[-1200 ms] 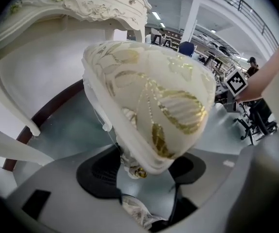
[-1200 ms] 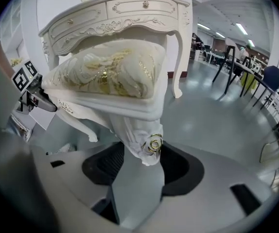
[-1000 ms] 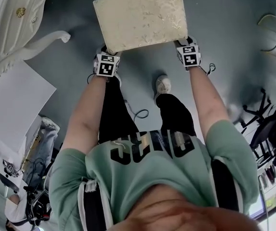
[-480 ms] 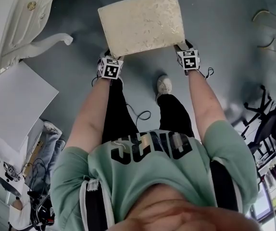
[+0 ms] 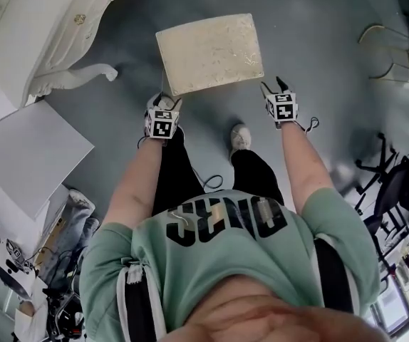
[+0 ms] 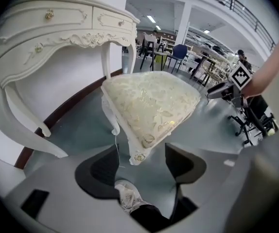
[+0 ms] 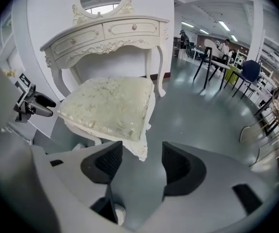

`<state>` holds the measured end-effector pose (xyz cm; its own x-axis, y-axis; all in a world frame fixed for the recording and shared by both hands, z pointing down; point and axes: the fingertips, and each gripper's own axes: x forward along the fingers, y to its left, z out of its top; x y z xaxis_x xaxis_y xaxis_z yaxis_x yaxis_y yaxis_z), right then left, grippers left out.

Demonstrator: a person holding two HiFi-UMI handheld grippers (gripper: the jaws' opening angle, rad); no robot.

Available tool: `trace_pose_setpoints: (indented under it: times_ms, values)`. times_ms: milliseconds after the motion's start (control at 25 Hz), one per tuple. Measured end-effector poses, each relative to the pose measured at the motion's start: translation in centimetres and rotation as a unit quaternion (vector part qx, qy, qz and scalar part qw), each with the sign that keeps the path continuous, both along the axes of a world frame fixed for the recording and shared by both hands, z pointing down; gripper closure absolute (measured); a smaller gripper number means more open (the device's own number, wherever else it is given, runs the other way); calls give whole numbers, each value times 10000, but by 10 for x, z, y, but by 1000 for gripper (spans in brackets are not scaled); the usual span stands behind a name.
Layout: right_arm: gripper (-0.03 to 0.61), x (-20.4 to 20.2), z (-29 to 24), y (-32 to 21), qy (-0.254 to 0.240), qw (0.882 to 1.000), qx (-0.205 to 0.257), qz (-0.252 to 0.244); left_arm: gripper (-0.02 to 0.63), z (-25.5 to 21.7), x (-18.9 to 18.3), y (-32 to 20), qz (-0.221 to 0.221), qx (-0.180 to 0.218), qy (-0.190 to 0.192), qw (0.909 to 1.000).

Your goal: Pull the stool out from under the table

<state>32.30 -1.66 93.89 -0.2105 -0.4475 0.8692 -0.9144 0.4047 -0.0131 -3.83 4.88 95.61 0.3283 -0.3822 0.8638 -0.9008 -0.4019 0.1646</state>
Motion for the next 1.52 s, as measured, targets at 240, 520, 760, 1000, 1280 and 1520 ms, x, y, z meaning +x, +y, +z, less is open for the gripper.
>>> trace_pose_setpoints:
  times_ms: [240,520,760,1000,1280,1520]
  values:
    - [359,-1,-100,-20,-108,9990,426,115,313,-103,1,-17,-223,436,287,9984]
    - [402,-29,-240,-53,-511,9925,1109,38,323,-232,-3,-57,-452,1118,654,9906]
    - [451,-55,-358,-56,-789,9833,1633,-174,374,-361,-13,-77,-235,1896,995,9765]
    - [502,-75,-467,-54,-956,9724,2123,-132,434,-501,-30,-105,90,2787,1529,9481]
    - [560,-109,-568,-54,-1133,9530,2808,-1,512,-597,-60,-105,484,3296,1843,9247]
    - [584,-115,-610,-52,-1402,9382,3165,-51,604,-634,-48,-98,653,3496,1911,9149]
